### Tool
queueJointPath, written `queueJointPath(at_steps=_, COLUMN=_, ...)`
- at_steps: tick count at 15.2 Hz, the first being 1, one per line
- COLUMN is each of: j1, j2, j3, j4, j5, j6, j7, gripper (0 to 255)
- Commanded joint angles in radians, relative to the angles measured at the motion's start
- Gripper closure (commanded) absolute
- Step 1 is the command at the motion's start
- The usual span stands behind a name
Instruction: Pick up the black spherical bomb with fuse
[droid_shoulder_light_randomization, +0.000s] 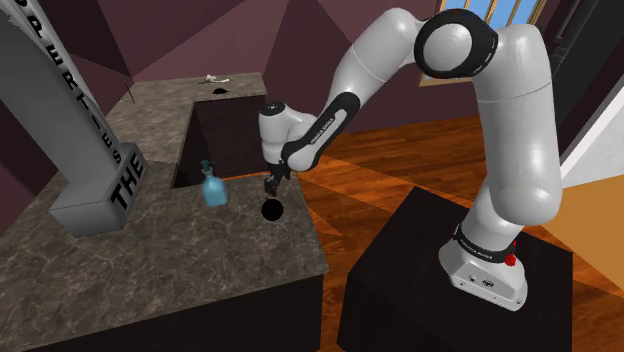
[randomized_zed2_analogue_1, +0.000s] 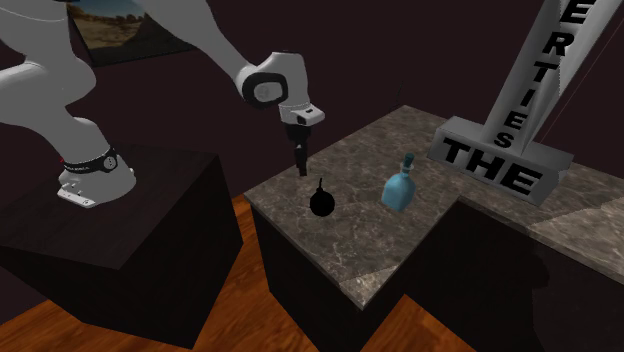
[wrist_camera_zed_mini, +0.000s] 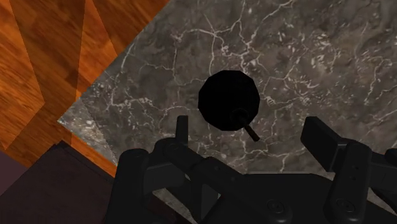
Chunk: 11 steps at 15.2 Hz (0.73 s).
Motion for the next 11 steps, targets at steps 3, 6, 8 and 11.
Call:
queueJointPath(at_steps=3, j1=0.048, j2=0.166, j3=-0.037, j4=0.153, j5=-0.05, j6=0.003, j7=0.029, gripper=0)
queueJointPath(at_steps=6, j1=0.066, j2=0.237, j3=-0.052, j4=0.218, j5=-0.063, j6=0.006, j7=0.036, gripper=0)
queueJointPath(at_steps=8, j1=0.07, j2=0.259, j3=-0.058, j4=0.226, j5=-0.069, j6=0.02, j7=0.043, gripper=0)
queueJointPath(at_steps=11, j1=0.077, j2=0.294, j3=-0.068, j4=0.241, j5=-0.078, j6=0.04, j7=0.053, gripper=0)
